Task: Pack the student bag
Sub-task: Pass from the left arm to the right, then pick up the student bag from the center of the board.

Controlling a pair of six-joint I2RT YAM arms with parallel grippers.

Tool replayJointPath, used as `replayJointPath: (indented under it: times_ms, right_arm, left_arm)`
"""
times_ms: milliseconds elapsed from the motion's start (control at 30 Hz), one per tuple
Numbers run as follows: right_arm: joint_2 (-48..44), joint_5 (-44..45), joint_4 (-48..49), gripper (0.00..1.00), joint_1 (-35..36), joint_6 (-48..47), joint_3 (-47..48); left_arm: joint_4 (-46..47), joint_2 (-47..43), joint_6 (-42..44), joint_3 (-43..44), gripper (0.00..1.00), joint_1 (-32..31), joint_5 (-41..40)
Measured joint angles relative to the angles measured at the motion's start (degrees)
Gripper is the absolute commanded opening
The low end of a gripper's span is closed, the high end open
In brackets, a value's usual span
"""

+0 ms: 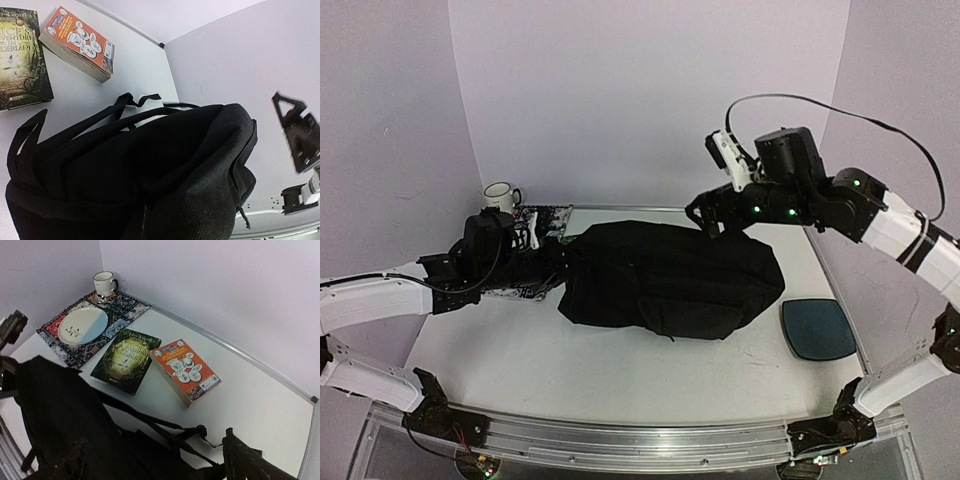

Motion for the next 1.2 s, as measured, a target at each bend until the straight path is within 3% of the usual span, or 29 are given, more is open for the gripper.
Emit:
replayJointPath:
  times_ms: [233,400,600,833,900,1000,1033,1100,1200]
  right_arm:
    - [-16.2,-4.8,-0.8,0.98,0.0,5.6,-17.8]
    - [-25.9,-12.2,-1.5,0.97,0.0,6.7,-23.3]
    - [-24.9,-18.1,-3.9,0.88,0.0,6.1,-25.5]
    - [-20.4,-20.6,-6.8,0.85,1.0,4.0,-28.1]
    - [-19.3,-19.9,-7.5,0.71,1.7,3.6,-28.0]
    - [-16.1,-16.9,-8.6,0.17,2.6,3.2,-27.7]
    - [-15.0,-16.0,-9.0,0.05,2.7,3.2,-27.5]
    - [-13.2,-13.8,-9.9,0.0,2.8,3.2,-26.5]
    - [-11.7,-10.0,-11.8,0.0,2.9,2.9,-23.3]
  left_arm:
    - [0.1,0.3,-1.8,0.0,0.0,0.0,0.0]
    - [0.5,1.2,-2.1,0.3,0.0,0.0,0.1]
    - [0.5,2.6,-2.3,1.4,0.0,0.0,0.2]
    - [0.3,3.0,-2.3,2.2,0.0,0.0,0.2]
    - [0.0,3.0,-2.3,2.6,0.0,0.0,0.2]
    - [-0.6,3.1,-2.2,3.2,0.0,0.0,0.2]
    - [-0.8,3.1,-2.2,3.3,0.0,0.0,0.2]
    - [-1.1,3.1,-1.9,3.5,0.0,0.0,0.1]
    - [-2.4,3.0,-1.3,4.4,0.0,0.0,0.0]
